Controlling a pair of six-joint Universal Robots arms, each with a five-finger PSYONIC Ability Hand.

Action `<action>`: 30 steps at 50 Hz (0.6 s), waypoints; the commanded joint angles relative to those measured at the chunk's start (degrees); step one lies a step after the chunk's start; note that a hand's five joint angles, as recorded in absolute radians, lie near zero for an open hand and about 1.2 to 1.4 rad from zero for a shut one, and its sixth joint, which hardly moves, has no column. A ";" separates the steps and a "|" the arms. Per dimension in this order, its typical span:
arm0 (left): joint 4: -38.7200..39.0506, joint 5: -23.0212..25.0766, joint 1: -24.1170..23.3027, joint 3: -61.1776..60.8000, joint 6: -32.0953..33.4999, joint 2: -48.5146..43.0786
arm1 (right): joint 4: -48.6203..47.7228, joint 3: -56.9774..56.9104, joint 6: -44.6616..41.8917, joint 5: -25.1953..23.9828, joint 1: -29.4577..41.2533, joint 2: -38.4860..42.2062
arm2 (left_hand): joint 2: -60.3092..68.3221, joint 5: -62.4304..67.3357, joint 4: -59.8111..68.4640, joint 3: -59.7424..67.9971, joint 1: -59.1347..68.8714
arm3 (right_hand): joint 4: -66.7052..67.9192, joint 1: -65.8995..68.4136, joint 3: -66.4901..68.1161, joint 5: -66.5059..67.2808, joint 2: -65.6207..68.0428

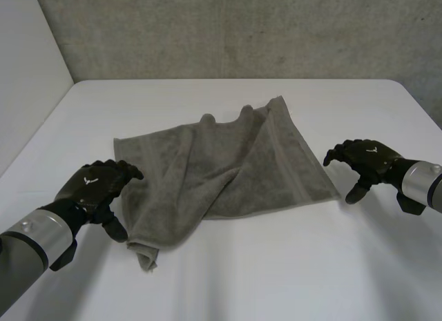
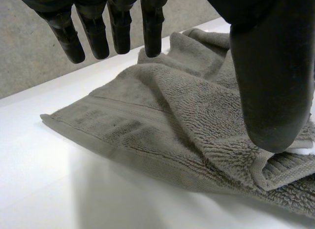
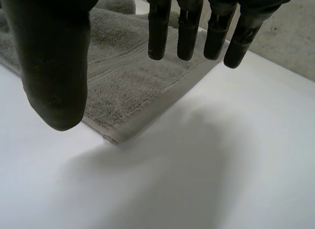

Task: Fold the towel.

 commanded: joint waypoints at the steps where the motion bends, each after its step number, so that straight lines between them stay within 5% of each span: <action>1: 0.00 0.00 0.02 0.00 -0.02 0.00 | 0.41 -2.82 3.99 0.47 0.79 1.69 | -0.42 0.78 -3.16 -2.79 -0.84 | -4.09 -0.58 -3.00 1.19 -0.10; 30: 0.44 0.09 0.02 0.00 0.07 -0.18 | -0.11 -6.25 3.29 2.40 3.60 7.85 | -0.42 0.78 -3.16 -2.79 -0.84 | -4.09 9.18 -3.00 10.94 9.65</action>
